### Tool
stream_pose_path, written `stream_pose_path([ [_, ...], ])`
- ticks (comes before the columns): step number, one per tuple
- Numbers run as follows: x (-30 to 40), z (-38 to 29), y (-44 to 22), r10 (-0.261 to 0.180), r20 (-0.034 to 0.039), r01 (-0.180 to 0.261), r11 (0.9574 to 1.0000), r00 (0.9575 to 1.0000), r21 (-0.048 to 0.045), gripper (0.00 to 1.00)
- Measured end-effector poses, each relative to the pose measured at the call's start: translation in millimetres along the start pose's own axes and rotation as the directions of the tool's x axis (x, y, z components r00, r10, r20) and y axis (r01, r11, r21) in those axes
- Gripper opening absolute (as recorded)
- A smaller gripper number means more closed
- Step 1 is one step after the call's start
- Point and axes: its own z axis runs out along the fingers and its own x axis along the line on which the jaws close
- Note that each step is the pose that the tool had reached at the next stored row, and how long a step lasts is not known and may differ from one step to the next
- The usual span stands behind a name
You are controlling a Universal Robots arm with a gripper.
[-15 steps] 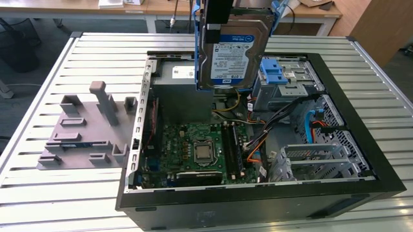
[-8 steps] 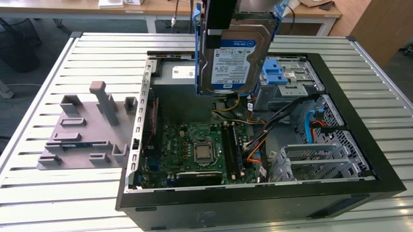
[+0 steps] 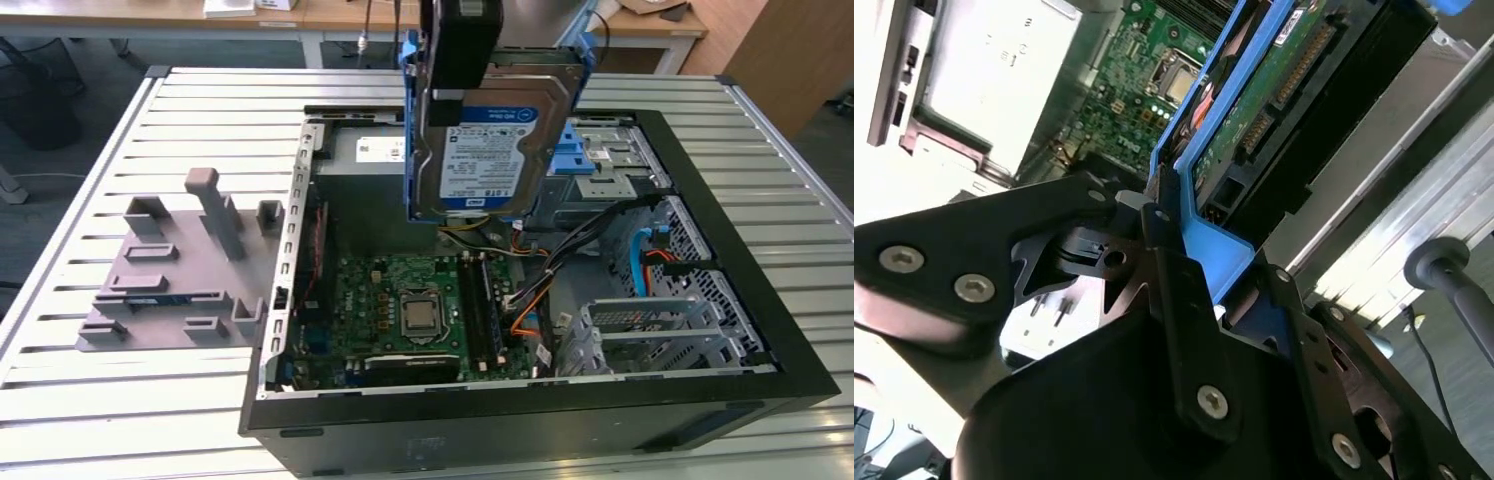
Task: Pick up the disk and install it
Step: 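Insert the disk into the insertion slot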
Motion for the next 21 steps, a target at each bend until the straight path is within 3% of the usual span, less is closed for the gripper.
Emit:
stream_pose_path([
  [4, 5.0, 0.5, -3.9, 0.000, 0.0002, 0.000, 1.0000, 1.0000, 0.0001, 0.37],
  [10, 7.8, 0.8, -23.0, 0.000, 0.0000, 0.000, 1.0000, 1.0000, 0.0000, 0.37],
  [13, 11.0, 1.2, -24.4, 0.000, 0.0001, 0.000, 1.0000, 1.0000, 0.0000, 0.37],
  [21, 29.5, 2.1, -25.4, 0.000, 0.0001, 0.000, 1.0000, 1.0000, 0.0000, 0.37],
])
